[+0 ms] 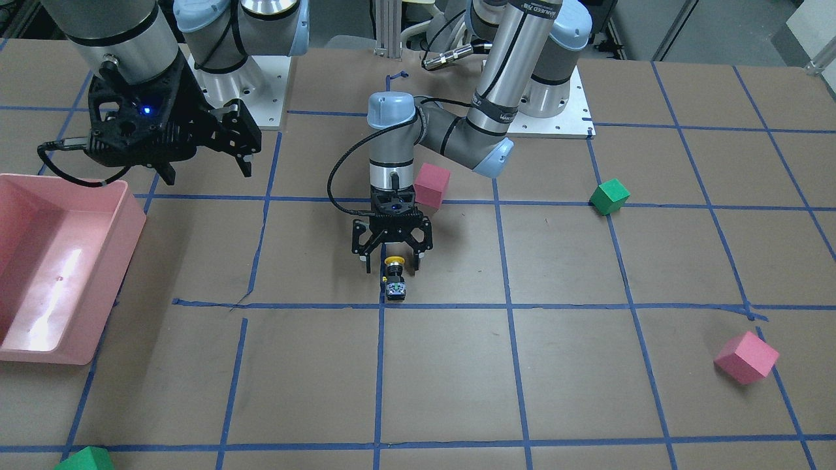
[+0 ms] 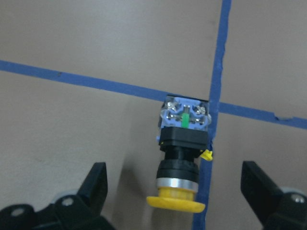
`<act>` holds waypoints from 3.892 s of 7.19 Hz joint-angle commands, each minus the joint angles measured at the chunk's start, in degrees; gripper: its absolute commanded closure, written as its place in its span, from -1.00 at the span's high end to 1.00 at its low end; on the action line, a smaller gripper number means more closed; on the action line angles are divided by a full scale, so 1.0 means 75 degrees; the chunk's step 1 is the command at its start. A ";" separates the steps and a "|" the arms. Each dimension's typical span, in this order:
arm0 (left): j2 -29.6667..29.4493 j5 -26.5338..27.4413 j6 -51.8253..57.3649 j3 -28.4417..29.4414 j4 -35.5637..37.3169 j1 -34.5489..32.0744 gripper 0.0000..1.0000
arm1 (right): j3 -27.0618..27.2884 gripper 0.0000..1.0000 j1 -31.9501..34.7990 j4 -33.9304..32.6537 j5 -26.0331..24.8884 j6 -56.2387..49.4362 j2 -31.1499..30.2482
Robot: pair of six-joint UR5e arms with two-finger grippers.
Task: Align button upright
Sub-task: 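Lower the left gripper and grasp the switch body, then lift and rotate the switch with the left gripper, yellow cap up, then set the switch down upright and open the left gripper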
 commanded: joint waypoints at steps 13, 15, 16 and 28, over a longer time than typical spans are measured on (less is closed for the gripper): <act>0.1734 -0.1915 -0.0711 0.2805 -0.7774 0.1113 -1.00 | 0.0035 1.00 -0.0016 -0.0047 0.0032 -0.0012 0.0000; 0.1536 -0.3351 -0.1740 0.3425 -0.9363 0.1579 -1.00 | 0.0035 1.00 -0.0016 -0.0047 0.0032 -0.0012 0.0000; 0.1454 -0.4136 -0.2081 0.3425 -0.9459 0.1988 -1.00 | 0.0035 1.00 -0.0016 -0.0047 0.0032 -0.0012 0.0000; -0.0269 -0.8374 -0.3362 0.3671 -0.9812 0.3528 -0.50 | 0.0035 1.00 -0.0027 -0.0047 0.0032 -0.0012 0.0000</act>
